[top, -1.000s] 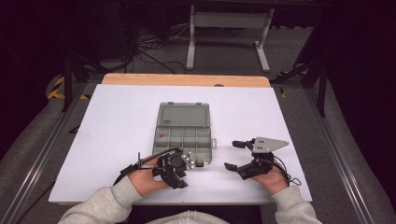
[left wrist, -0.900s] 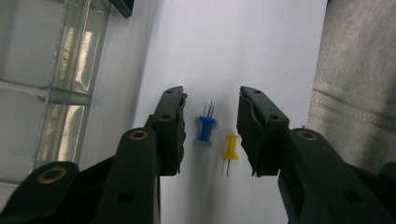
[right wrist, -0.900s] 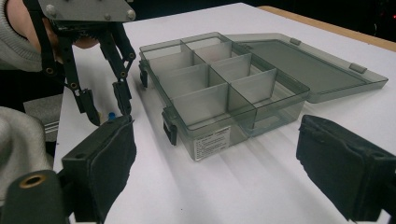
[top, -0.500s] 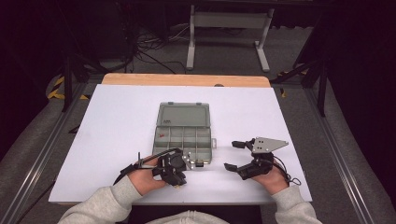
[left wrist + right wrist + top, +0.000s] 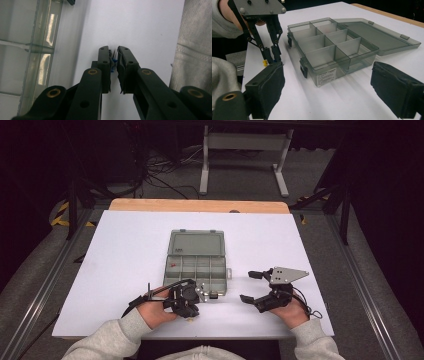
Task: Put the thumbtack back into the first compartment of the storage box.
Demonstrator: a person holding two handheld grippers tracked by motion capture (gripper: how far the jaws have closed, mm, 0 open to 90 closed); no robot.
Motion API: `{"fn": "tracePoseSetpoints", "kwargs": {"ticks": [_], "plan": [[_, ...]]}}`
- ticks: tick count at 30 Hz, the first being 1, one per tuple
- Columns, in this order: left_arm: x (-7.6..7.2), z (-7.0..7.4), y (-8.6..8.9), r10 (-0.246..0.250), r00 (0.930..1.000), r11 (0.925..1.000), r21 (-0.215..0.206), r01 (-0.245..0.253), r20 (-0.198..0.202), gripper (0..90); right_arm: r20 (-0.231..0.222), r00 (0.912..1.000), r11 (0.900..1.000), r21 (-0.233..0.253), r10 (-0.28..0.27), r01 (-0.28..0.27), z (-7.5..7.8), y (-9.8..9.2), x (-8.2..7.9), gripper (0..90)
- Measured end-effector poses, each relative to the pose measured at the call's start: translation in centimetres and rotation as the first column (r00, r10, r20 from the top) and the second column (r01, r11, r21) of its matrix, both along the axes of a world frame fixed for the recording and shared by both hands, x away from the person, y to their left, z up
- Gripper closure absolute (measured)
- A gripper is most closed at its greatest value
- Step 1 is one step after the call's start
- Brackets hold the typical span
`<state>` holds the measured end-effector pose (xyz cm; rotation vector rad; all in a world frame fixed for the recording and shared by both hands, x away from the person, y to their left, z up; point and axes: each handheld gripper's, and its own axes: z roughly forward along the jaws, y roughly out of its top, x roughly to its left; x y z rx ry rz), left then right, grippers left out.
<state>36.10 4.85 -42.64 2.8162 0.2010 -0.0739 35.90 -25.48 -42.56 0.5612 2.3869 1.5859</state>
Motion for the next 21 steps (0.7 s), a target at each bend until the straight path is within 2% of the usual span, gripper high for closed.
{"fn": "tracePoseSetpoints", "kwargs": {"ticks": [8, 17, 21], "plan": [[0.0, 0.9, 0.2, 0.0, 0.9999, 0.9999, -0.012, 0.0, 0.012, 81.5, -0.002, 1.0, 1.0, 0.0, 0.0, 0.0, -0.1, 0.0, 0.0, 12.2], [0.5, 3.0, 0.6, 0.01, 0.9992, 0.9992, -0.039, -0.008, 0.038, 81.5, 0.0, 1.0, 1.0, 0.001, -0.005, 0.005, 0.0, 0.0, 0.0, 12.2], [0.8, 3.8, 0.7, -0.001, 0.9992, 0.9996, -0.028, 0.002, 0.041, 81.5, 0.001, 1.0, 1.0, 0.002, -0.007, 0.007, 0.0, 0.0, 0.0, 12.2]]}}
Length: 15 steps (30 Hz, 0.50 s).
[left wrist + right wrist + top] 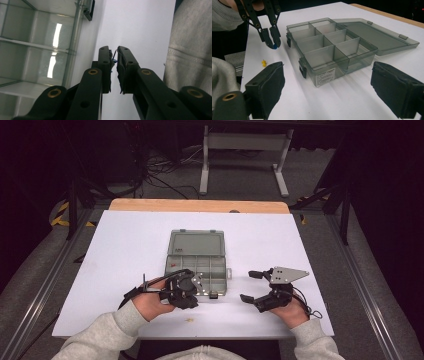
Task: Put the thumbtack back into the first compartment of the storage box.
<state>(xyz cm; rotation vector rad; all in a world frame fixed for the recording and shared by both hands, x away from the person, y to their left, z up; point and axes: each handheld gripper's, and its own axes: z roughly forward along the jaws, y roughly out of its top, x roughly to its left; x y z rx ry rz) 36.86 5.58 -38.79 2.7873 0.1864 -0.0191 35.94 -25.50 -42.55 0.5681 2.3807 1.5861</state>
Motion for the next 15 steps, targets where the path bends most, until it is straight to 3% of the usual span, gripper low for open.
{"fn": "tracePoseSetpoints", "kwargs": {"ticks": [15], "plan": [[1.2, 2.2, 0.8, 0.028, 0.9996, 0.9993, -0.023, -0.028, 0.005, 81.6, -0.001, 1.0, 1.0, -0.003, 0.0, 0.0, -0.1, 0.0, 0.0, 12.2]]}}
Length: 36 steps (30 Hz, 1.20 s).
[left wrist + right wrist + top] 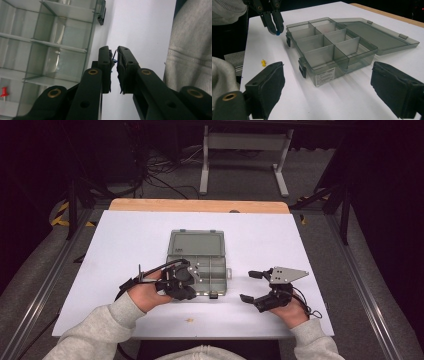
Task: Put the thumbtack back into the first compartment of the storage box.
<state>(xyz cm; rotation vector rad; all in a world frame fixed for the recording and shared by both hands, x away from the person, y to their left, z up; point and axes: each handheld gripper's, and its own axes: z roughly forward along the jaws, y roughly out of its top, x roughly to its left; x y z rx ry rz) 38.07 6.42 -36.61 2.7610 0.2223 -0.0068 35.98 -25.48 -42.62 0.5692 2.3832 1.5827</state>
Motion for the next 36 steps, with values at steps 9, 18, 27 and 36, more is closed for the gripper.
{"fn": "tracePoseSetpoints", "kwargs": {"ticks": [9, 18, 27, 36], "plan": [[1.1, 1.2, 1.0, 0.033, 0.9994, 0.9988, -0.035, -0.033, 0.004, 81.5, -0.002, 1.0, 1.0, 0.0, 0.0, 0.0, 0.0, 0.0, 0.0, 12.2], [2.2, 1.8, 1.6, 0.051, 0.9986, 0.9975, -0.049, -0.051, 0.015, 81.4, -0.003, 1.0, 1.0, 0.001, 0.0, 0.0, 0.0, 0.0, 0.0, 12.2], [3.3, 2.2, 2.1, 0.083, 0.9963, 0.9949, -0.06, -0.081, 0.024, 81.4, -0.004, 1.0, 1.0, 0.001, 0.001, -0.001, -0.1, 0.0, 0.0, 12.2], [4.7, 2.8, 2.8, 0.132, 0.991, 0.9886, -0.077, -0.13, 0.023, 81.4, -0.001, 1.0, 1.0, 0.003, -0.002, 0.002, -0.1, -0.1, 0.1, 12.2]]}}
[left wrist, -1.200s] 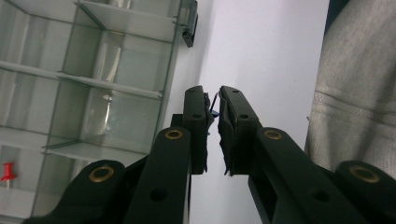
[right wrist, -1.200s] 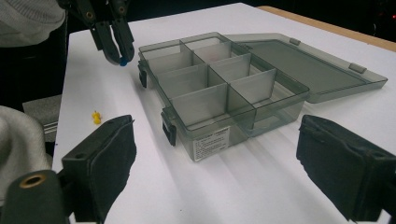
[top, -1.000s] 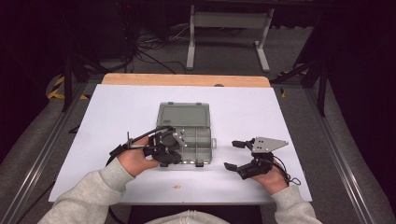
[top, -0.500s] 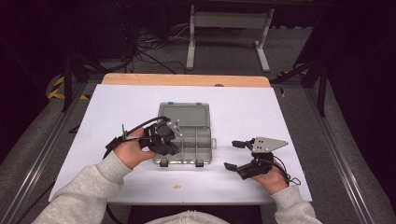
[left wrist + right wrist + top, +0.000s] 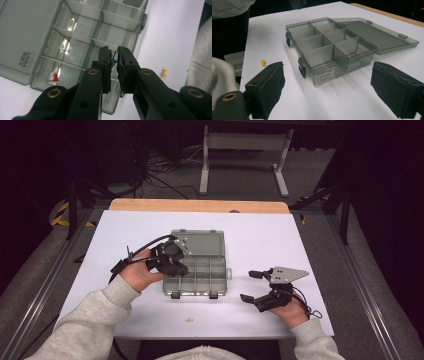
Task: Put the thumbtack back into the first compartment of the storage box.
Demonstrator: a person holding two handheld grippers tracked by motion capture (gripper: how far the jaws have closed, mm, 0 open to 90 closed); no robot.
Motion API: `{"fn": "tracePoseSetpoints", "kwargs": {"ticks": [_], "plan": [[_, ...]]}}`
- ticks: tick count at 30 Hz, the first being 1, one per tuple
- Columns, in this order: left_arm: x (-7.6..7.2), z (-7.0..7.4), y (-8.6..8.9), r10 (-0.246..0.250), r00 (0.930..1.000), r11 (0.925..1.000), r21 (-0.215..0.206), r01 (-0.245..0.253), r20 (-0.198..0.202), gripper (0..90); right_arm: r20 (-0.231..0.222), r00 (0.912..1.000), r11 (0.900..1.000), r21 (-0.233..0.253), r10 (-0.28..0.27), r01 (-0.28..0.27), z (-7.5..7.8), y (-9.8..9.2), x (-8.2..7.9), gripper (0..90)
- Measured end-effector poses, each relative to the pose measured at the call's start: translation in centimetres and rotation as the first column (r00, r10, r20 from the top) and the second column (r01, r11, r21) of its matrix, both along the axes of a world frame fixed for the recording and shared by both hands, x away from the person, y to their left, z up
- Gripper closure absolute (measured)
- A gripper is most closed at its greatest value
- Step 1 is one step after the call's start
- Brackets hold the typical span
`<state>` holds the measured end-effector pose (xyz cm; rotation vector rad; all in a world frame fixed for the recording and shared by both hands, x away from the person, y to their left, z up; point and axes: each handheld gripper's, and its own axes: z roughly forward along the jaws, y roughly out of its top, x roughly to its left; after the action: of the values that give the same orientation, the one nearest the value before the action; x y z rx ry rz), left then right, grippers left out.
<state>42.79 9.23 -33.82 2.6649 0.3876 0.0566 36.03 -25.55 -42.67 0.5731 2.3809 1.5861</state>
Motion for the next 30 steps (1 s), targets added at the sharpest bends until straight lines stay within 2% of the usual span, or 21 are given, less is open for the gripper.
{"fn": "tracePoseSetpoints", "kwargs": {"ticks": [17, 23, 30], "plan": [[2.6, 0.7, 1.0, 0.06, 0.9982, 0.9977, -0.032, -0.06, 0.004, 81.4, -0.006, 1.0, 1.0, 0.0, 0.002, -0.002, -0.1, 0.0, 0.0, 12.2], [3.6, 0.5, 1.4, 0.096, 0.9953, 0.9939, -0.053, -0.096, -0.002, 81.5, -0.006, 1.0, 1.0, 0.005, 0.004, -0.004, -0.1, 0.0, 0.0, 12.2], [4.3, 0.4, 1.6, 0.133, 0.9911, 0.9898, -0.051, -0.133, -0.002, 81.6, -0.007, 1.0, 1.0, 0.004, 0.004, -0.004, -0.1, 0.0, 0.1, 12.2]]}}
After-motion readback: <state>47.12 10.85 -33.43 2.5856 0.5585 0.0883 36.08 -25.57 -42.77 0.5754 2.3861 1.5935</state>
